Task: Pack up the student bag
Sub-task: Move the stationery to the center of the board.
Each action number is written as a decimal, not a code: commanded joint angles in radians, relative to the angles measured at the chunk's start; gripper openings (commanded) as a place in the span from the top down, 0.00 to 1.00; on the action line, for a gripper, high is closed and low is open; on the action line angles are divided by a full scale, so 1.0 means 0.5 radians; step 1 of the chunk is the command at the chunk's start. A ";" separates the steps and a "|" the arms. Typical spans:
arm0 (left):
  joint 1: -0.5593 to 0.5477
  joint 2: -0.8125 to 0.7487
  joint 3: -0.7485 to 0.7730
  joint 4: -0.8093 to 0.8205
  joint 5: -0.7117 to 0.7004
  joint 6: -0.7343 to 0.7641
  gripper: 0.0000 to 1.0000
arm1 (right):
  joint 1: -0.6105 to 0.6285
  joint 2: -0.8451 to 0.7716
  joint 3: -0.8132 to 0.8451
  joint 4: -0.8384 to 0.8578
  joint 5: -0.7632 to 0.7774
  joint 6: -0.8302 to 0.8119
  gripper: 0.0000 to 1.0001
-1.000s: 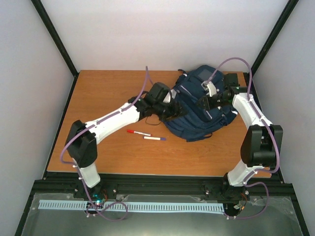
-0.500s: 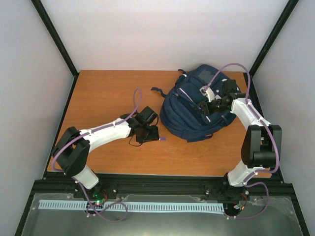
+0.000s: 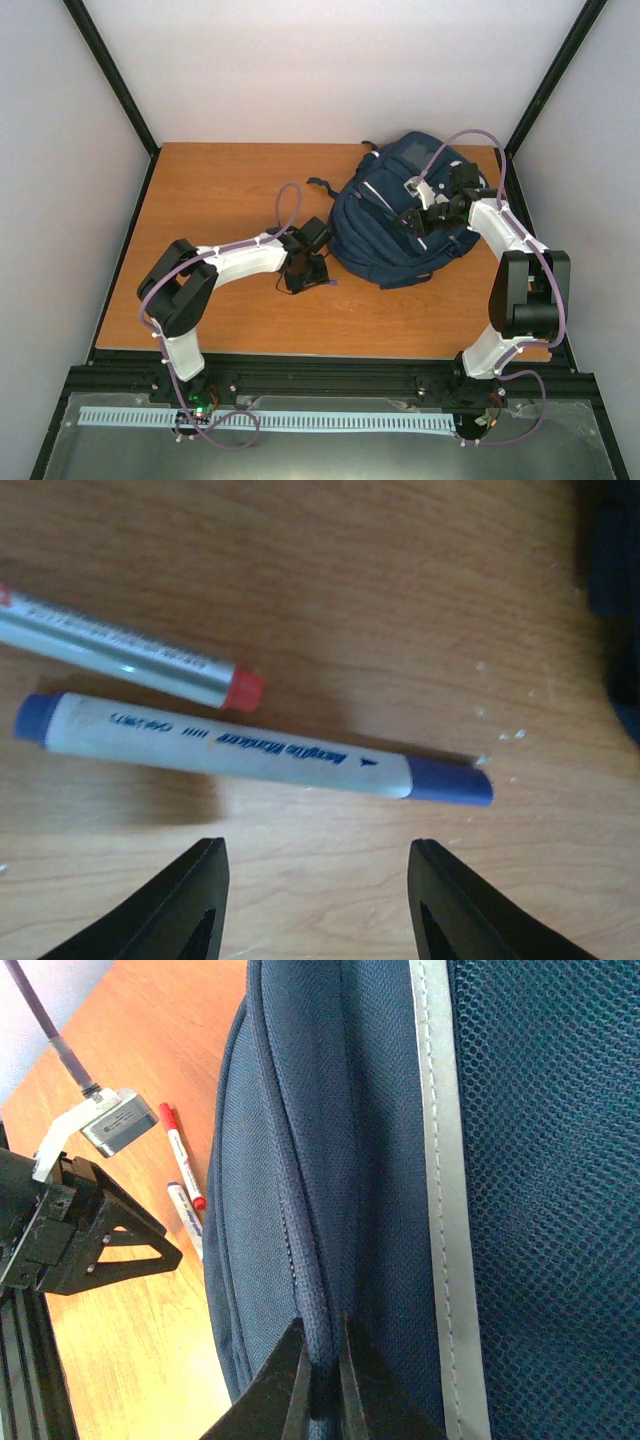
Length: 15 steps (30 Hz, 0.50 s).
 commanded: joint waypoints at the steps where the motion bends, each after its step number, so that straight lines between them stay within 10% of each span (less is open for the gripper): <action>1: 0.014 0.067 0.129 -0.017 -0.003 -0.143 0.49 | 0.004 0.011 0.025 -0.089 -0.043 -0.007 0.97; 15: 0.014 0.365 0.360 -0.348 0.037 -0.426 0.58 | 0.003 0.031 0.030 -0.096 -0.062 0.004 0.97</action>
